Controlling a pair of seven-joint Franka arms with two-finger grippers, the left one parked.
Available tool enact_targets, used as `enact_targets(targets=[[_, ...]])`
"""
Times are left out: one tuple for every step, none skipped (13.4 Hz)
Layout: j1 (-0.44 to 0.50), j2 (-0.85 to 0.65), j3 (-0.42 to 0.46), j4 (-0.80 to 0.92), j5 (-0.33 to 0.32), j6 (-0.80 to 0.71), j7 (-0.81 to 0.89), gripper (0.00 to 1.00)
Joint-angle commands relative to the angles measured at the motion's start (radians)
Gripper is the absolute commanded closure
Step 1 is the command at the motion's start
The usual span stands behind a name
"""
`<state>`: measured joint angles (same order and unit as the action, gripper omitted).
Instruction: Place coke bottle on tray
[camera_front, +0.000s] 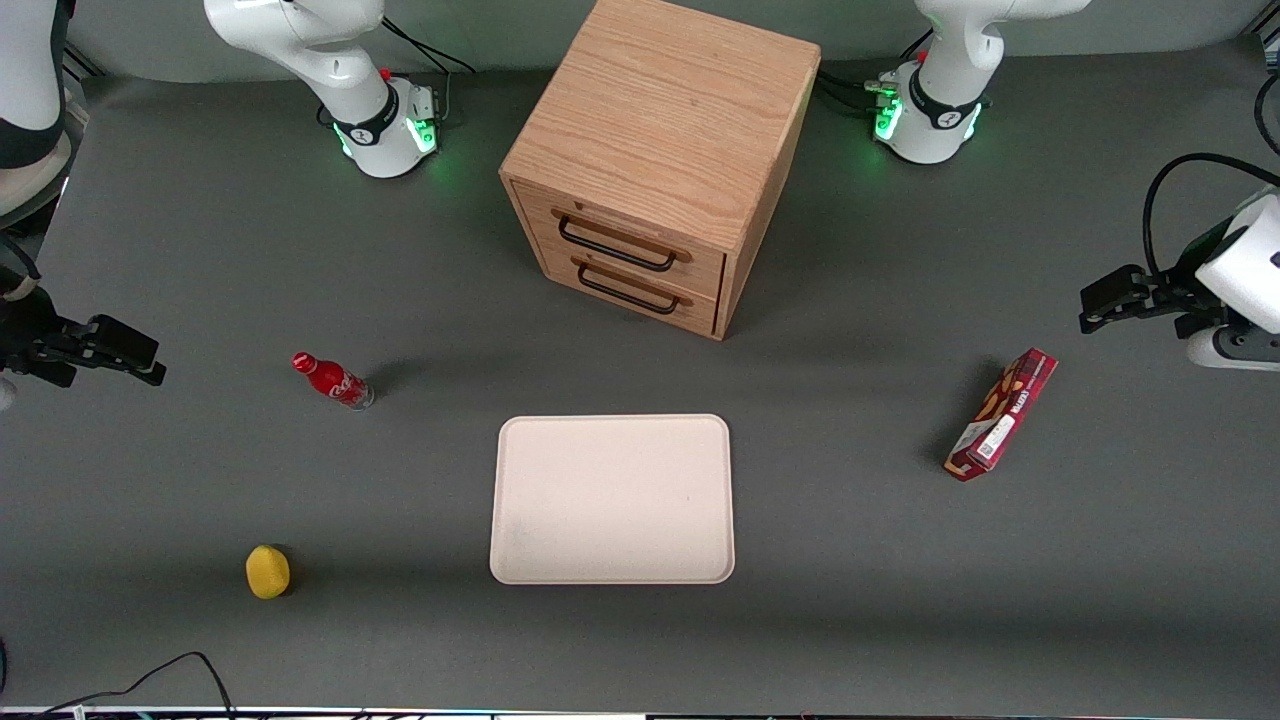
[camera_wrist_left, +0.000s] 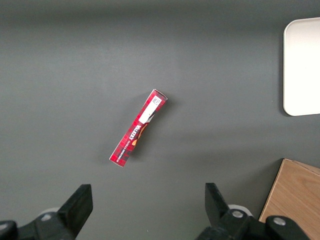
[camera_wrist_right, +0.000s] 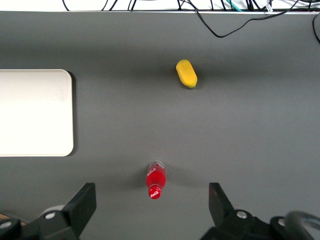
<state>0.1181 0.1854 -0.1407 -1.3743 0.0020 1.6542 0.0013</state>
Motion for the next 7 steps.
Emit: enact_targets(targets=[[0.0,0.006,-0.007,0.018,-0.005,-0.014,0.011,0.0],[-0.001,0.006,-0.007,0.018,-0.005,-0.014,0.011,0.0],[0.0,0.006,-0.007,0.018,-0.005,-0.014,0.012,0.0],[0.0,0.006,-0.007,0.02,-0.005,-0.014,0.014,0.0],[0.0,0.006,-0.007,0.02,-0.005,-0.014,0.013,0.0],[-0.001,0.006,-0.007,0.02,-0.005,-0.016,0.013,0.0],[-0.001,0.006,-0.007,0.018,-0.005,-0.016,0.013,0.0]])
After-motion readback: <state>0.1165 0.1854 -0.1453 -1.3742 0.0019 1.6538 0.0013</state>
